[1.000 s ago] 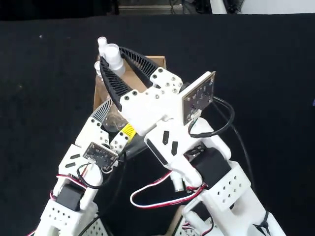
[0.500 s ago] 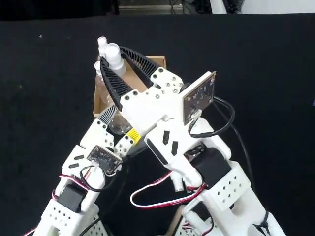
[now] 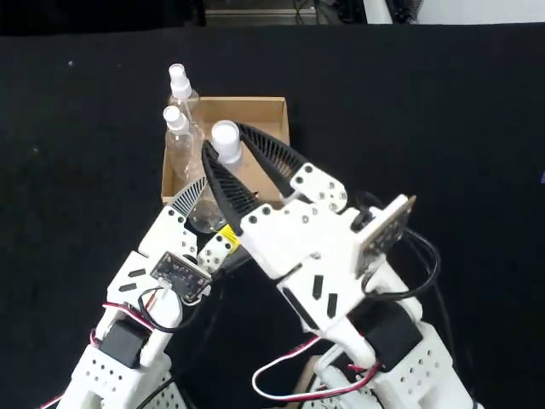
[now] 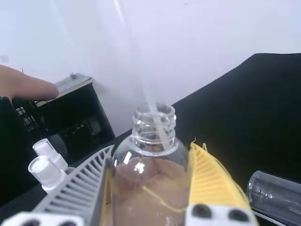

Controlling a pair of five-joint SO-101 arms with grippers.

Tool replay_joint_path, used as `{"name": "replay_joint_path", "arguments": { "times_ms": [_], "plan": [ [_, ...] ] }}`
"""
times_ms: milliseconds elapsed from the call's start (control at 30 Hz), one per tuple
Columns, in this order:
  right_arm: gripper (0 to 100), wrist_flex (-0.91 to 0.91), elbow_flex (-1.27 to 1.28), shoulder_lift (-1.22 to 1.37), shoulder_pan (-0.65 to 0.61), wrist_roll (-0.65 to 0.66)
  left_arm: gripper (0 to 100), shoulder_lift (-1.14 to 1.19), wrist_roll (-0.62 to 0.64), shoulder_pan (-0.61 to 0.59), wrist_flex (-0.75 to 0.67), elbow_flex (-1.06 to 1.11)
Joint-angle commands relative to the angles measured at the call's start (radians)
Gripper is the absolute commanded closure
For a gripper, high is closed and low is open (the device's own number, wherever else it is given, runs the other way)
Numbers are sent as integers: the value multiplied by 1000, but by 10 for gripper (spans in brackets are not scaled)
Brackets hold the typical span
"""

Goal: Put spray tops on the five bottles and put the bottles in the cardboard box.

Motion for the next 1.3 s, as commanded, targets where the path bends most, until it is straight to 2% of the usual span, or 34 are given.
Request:
{"name": "replay_joint_path", "arguments": {
  "times_ms": [0, 167, 433, 900, 1067, 1267],
  "plan": [
    [966, 3, 19, -41, -12, 8, 938, -18, 43, 18, -25, 24],
    [966, 3, 68, -47, -11, 5, 938, -17, 221, 1, -25, 24],
    [966, 3, 70, -38, -14, 2, 938, -17, 114, -28, -58, 24],
    [964, 11, 122, -42, -12, 8, 938, -17, 114, -30, -55, 24],
    [868, 40, 122, -45, -12, 8, 938, -17, 110, -31, -55, 24],
    [861, 112, 90, -47, -11, 2, 938, -17, 110, -36, -55, 24]
  ]
}}
